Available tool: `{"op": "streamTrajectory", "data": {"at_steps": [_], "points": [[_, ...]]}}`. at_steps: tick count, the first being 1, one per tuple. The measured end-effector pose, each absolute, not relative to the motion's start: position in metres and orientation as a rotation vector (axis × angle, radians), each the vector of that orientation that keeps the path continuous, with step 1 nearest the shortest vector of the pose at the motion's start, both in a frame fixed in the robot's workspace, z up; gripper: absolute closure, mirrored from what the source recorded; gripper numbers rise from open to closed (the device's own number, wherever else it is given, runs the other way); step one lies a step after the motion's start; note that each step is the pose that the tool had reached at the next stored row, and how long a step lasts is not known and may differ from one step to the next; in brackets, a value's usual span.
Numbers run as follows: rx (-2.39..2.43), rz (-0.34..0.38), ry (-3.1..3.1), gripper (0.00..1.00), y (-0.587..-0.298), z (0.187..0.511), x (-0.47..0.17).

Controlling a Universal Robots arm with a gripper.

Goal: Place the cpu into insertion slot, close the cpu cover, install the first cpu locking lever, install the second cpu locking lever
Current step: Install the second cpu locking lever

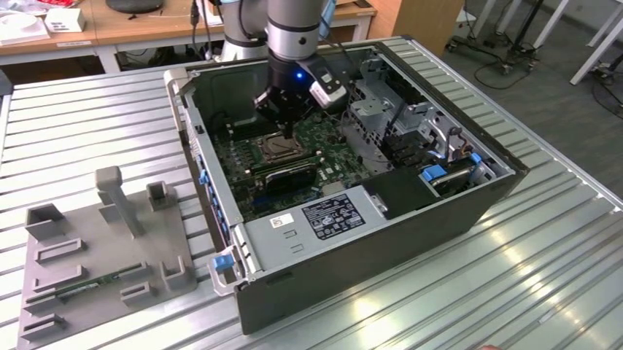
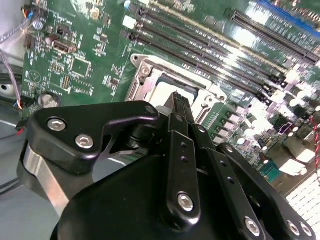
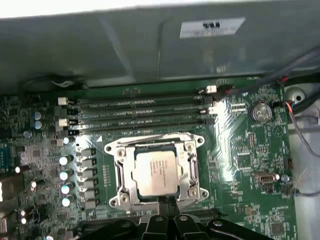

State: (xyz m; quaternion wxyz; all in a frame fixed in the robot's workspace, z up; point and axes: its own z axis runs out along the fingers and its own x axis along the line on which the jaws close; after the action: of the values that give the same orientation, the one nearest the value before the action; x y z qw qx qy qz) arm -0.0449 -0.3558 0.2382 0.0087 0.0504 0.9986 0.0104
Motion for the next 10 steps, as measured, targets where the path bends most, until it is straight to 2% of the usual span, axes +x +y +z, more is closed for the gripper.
{"op": "streamTrajectory", "data": {"at_steps": [10], "points": [[0.158,0.033,3.12,0.89,-0.3666,0.238,-0.0463]]}}
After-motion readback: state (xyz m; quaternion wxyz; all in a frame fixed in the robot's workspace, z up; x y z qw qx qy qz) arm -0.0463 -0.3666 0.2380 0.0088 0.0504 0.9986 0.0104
